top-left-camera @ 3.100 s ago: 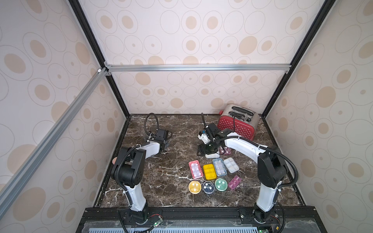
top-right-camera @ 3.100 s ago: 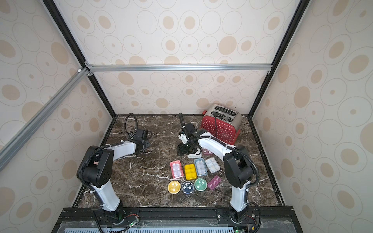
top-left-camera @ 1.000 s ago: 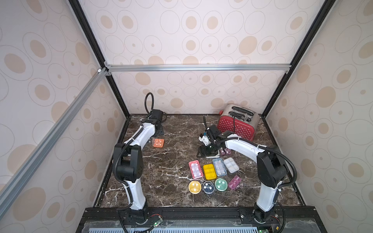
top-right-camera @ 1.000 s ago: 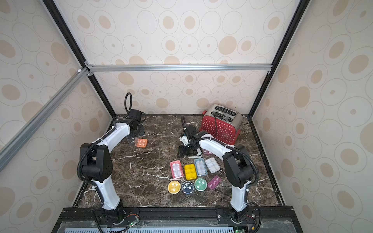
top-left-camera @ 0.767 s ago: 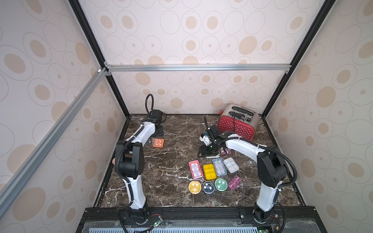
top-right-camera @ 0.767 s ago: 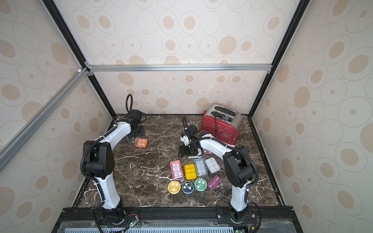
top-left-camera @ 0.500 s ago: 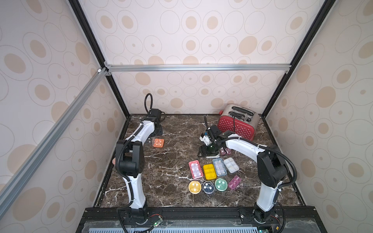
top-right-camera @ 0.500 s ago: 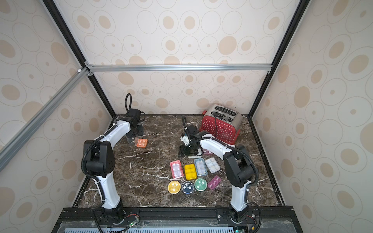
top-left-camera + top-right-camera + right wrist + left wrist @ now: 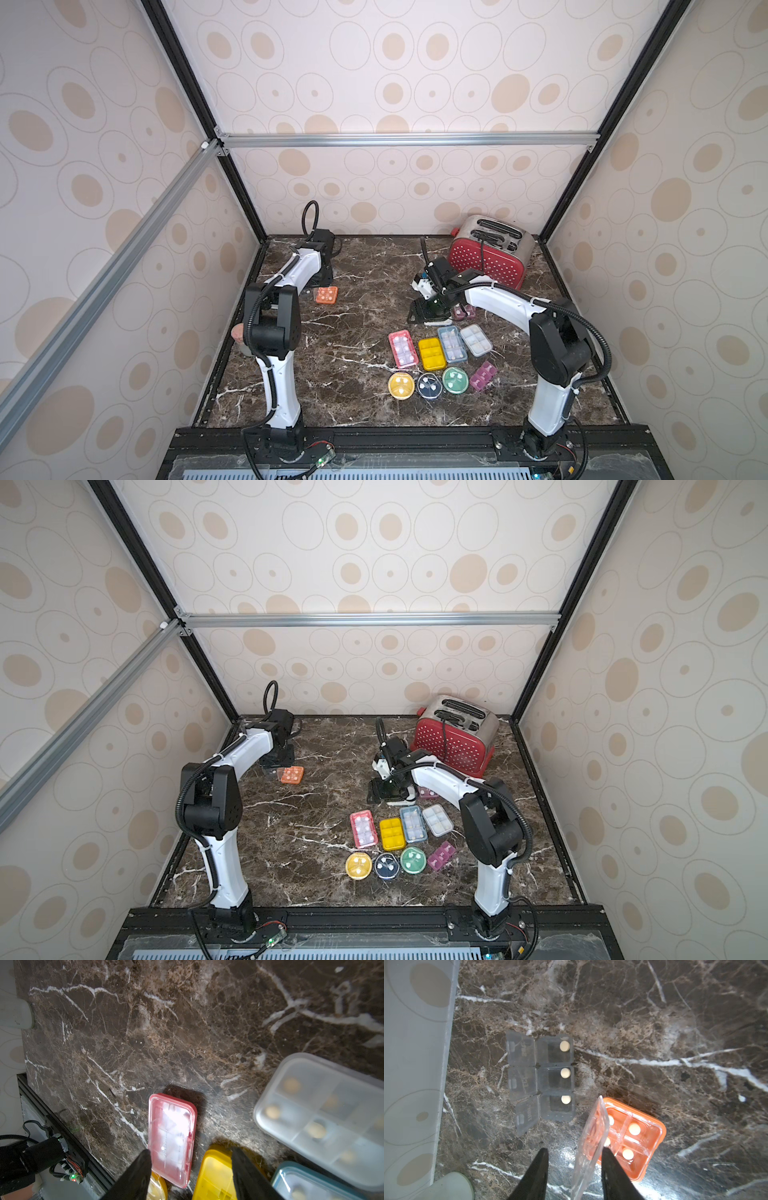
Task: Close pillboxes
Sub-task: Pick up the pillbox at the center of the board.
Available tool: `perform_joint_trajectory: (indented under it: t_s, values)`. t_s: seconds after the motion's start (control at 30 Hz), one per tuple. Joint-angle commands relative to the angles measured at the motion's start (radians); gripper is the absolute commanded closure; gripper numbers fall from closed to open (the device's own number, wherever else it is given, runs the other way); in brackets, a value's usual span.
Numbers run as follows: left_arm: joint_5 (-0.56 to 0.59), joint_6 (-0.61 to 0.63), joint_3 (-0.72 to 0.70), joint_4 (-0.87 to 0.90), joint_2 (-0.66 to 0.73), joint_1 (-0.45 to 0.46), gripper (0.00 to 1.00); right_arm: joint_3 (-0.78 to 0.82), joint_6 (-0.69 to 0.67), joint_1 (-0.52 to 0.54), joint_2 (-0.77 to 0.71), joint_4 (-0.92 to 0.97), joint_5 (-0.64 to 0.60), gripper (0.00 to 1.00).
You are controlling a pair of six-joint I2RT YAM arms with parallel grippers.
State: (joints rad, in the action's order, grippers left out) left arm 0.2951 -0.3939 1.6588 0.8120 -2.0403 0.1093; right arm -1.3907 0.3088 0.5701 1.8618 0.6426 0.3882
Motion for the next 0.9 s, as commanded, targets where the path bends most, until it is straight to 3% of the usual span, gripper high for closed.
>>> perform_joint_trajectory:
  t_s: [0.0,0.53,0.87]
  values:
    - [0.038,0.024,0.036,0.047,-0.011,-0.007,0.65,0.012,0.004,-0.005,-0.029,0.009,-0.013,0.36]
    - [0.029,0.023,0.035,0.053,-0.021,-0.007,0.85,0.001,0.003,-0.009,-0.021,0.014,-0.016,0.36]
    - [0.021,0.029,0.050,0.065,-0.030,-0.007,0.90,0.010,0.010,-0.014,-0.024,0.008,-0.023,0.36]
